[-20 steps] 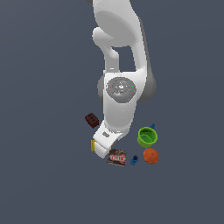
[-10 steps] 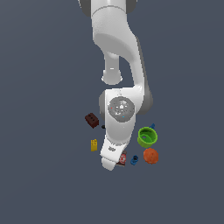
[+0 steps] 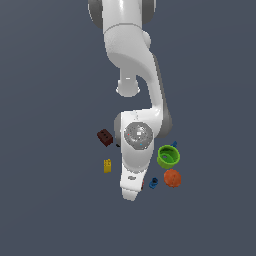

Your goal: Pick up a designated object from a clutter of objects.

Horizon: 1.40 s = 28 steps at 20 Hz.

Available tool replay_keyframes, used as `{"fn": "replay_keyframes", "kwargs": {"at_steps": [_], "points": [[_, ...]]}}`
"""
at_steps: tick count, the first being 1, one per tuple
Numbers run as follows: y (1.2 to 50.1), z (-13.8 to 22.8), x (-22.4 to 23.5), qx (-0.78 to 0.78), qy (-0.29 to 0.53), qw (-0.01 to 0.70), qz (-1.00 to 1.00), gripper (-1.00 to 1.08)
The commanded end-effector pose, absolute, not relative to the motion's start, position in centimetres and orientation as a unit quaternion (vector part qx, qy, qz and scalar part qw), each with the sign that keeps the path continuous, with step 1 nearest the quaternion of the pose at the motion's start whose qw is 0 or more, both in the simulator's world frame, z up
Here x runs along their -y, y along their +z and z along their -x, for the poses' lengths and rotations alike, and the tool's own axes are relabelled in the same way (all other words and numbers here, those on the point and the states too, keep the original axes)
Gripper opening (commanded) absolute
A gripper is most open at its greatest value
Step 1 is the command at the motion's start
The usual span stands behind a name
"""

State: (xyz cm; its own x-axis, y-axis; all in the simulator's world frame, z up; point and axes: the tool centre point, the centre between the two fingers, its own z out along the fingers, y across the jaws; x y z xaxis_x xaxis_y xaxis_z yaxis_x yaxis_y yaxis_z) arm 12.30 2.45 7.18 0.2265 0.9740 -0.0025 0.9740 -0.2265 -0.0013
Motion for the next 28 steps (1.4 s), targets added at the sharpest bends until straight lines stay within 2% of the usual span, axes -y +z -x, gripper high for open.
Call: {"fn": "replay_keyframes", "kwargs": {"at_steps": [1, 9, 18, 24, 25, 28], "points": [[6.8, -12.4, -2.5, -0.630, 0.000, 0.000, -0.776, 1.00], [6.3, -12.4, -2.5, -0.633, 0.000, 0.000, -0.774, 1.00], [2.4, -12.3, -2.5, -0.635, 0.000, 0.000, -0.773, 1.00], [1.6, -12.5, -2.6, -0.635, 0.000, 0.000, -0.773, 1.00], [1.6, -12.5, -2.6, -0.635, 0.000, 0.000, -0.773, -1.00], [1.6, -12.5, -2.6, -0.635, 0.000, 0.000, -0.773, -1.00]]}}
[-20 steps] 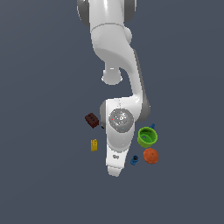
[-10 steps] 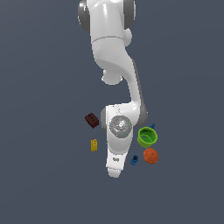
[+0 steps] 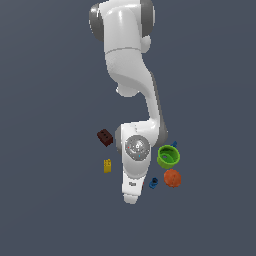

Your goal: Pick up a designated object from a clutter of objects.

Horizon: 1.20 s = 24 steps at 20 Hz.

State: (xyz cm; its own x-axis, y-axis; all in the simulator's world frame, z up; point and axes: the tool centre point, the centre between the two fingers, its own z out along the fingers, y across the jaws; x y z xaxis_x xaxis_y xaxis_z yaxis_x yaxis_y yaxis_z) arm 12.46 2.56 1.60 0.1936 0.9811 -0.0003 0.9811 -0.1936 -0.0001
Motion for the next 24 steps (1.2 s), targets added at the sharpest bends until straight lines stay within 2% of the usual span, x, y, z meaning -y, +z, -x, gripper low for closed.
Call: {"fn": "replay_keyframes", "kwargs": {"at_steps": [1, 13, 24], "points": [[1.6, -12.5, -2.6, -0.635, 0.000, 0.000, -0.773, -1.00], [2.3, -12.1, -2.2, -0.635, 0.000, 0.000, -0.773, -1.00], [7.2, -9.6, 0.6, -0.635, 0.000, 0.001, -0.773, -1.00]]}}
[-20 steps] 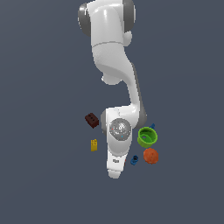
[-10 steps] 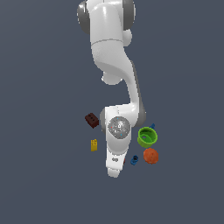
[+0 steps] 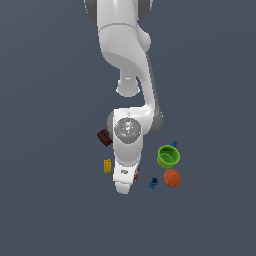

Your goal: Pick up a designated object from a clutter of objects.

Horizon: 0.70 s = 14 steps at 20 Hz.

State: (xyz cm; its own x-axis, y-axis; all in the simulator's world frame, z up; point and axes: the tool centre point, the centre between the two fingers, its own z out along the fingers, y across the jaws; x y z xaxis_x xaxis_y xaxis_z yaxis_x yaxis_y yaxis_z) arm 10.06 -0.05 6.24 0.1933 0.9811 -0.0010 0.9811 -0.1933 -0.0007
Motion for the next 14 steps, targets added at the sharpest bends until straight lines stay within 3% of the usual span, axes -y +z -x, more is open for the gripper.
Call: {"fn": "replay_keyframes", "kwargs": {"at_steps": [1, 14], "points": [[7.9, -9.2, 1.0, -0.635, 0.000, 0.001, -0.773, -1.00], [18.9, -3.8, 7.1, -0.635, 0.000, 0.001, -0.773, -1.00]]}}
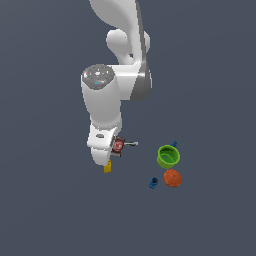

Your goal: Pick up a designated object from a clutter of objects.

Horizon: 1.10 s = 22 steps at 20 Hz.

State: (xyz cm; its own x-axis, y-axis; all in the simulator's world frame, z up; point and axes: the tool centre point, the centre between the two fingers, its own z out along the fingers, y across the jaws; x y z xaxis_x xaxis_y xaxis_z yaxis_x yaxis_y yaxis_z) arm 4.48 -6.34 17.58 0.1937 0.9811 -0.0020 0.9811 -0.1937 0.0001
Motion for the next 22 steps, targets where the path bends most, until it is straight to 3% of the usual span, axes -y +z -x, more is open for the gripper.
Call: {"fn": "replay_keyframes", "kwargs": {"at_steps": [1, 22], "points": [[19.9, -3.3, 7.6, -0.635, 0.000, 0.001, -0.773, -1.00], [38.5, 5.1, 17.7, -0.635, 0.001, -0.001, -0.772, -1.00]]}}
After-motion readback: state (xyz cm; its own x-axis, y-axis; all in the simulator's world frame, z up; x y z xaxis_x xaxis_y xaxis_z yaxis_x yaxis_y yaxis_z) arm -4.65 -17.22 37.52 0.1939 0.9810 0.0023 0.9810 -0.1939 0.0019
